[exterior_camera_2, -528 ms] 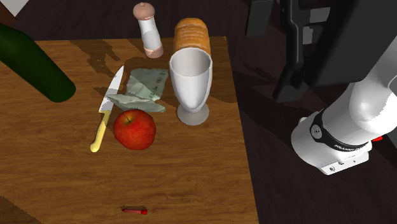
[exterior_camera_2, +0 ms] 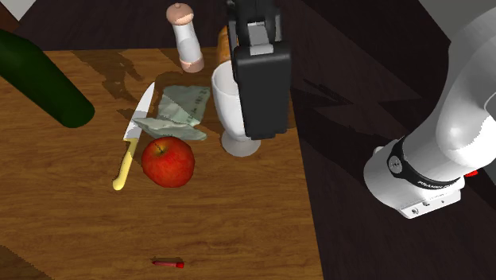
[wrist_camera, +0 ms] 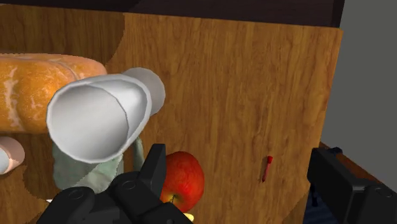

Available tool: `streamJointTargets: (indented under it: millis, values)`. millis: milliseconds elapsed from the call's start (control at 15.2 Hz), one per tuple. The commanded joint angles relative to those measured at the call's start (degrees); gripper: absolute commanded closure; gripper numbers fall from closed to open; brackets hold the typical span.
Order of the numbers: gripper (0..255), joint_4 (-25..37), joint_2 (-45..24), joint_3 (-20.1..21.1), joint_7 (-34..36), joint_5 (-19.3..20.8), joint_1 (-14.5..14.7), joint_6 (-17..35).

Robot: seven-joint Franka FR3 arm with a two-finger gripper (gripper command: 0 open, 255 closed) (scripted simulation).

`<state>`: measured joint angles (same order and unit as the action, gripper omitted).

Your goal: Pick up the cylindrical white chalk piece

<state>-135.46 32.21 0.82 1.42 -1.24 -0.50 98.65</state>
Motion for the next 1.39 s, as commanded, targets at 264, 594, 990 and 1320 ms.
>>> streamJointTargets:
  millis: [264, 594, 990, 1320]
  values:
    - [0, 3.36, -12.34, -0.14, 0.23, 3.93, -1.76, 8.08]
    - [0, 8.24, -22.91, -0.48, 1.06, 7.46, -3.12, 12.99]
    - [0, 16.39, -35.74, -1.37, 2.41, 11.74, -4.33, 16.78]
    - [0, 25.12, -46.52, -2.54, 3.33, 14.91, -4.95, 18.16]
